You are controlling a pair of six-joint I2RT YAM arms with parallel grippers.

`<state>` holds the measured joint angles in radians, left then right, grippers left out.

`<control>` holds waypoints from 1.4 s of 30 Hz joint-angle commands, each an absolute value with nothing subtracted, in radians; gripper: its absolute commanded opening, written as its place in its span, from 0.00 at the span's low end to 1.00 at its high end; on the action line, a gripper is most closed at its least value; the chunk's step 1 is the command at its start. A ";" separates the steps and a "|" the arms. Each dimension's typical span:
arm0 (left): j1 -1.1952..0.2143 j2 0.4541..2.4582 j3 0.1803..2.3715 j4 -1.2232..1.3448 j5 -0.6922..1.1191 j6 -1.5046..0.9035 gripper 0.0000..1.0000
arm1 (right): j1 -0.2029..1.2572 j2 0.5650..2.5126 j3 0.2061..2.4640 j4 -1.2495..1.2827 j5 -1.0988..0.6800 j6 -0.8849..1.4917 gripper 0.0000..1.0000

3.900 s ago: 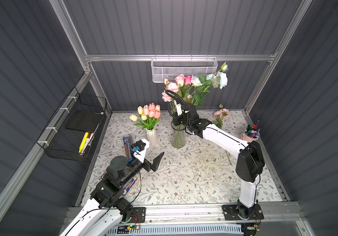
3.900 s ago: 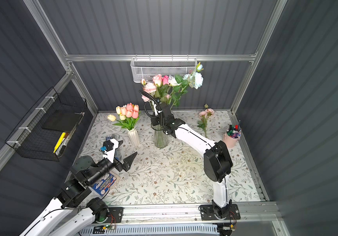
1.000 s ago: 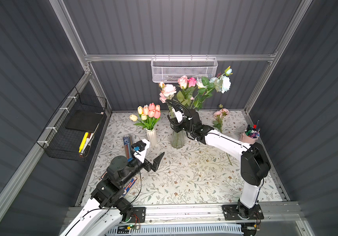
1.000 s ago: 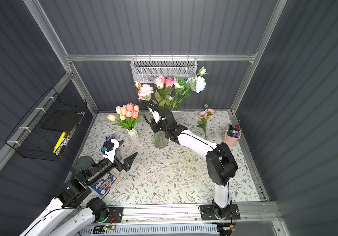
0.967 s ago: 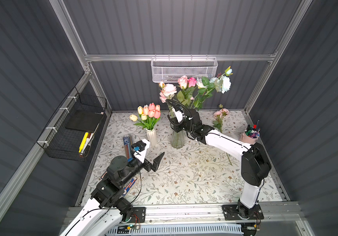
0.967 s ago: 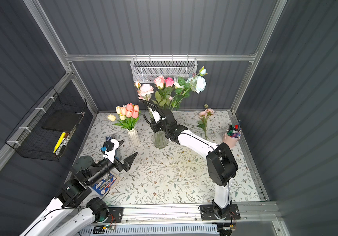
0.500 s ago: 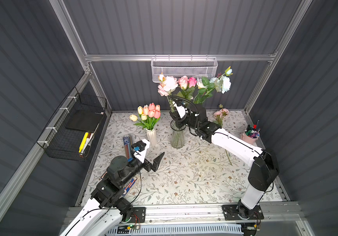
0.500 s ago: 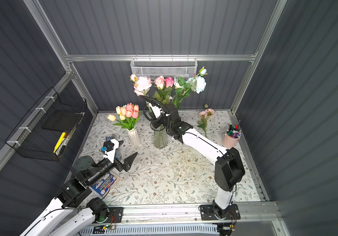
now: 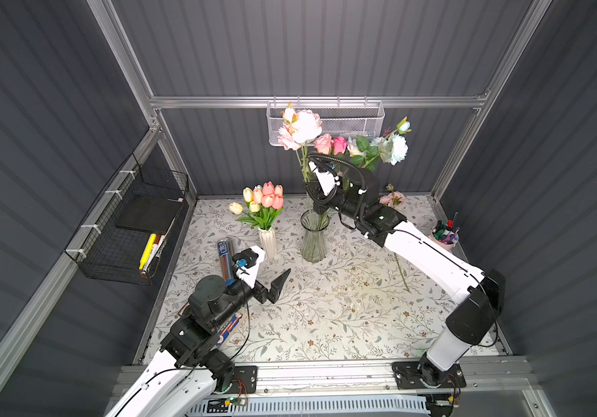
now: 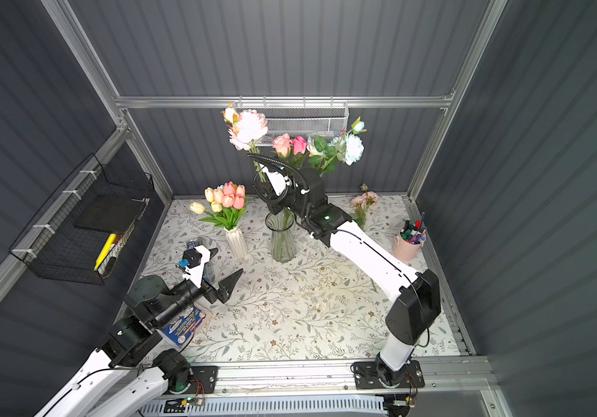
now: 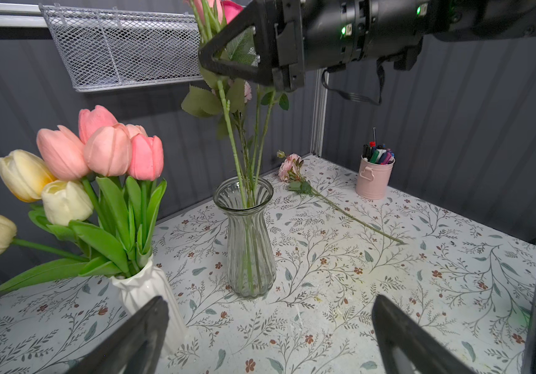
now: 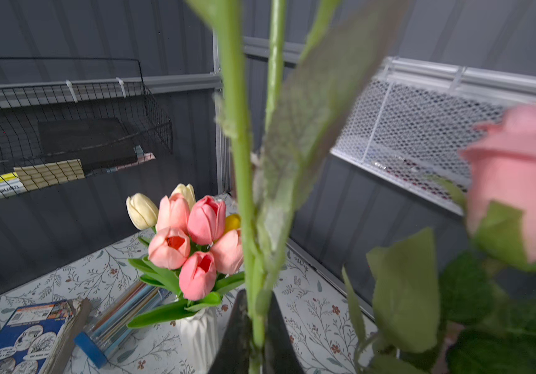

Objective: Pick out pink flowers from the vase
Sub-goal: Pick up the flower from the vase.

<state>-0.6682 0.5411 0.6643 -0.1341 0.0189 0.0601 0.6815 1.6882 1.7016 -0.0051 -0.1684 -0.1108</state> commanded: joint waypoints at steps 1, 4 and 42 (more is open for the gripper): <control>-0.670 0.533 0.660 -0.136 0.014 0.078 0.99 | 0.682 1.631 1.775 -0.040 -0.193 -0.120 0.00; -0.671 0.559 0.680 -0.116 0.031 0.113 0.99 | 0.682 1.590 1.789 -0.085 -0.192 -0.097 0.00; -0.807 0.755 0.746 -0.111 0.208 0.219 0.99 | 0.211 1.053 1.185 -0.400 0.208 0.137 0.00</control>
<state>-0.8043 0.7658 0.7559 -0.1314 0.1463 0.2070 0.2409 1.0103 1.1618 -0.3981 0.2417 0.0559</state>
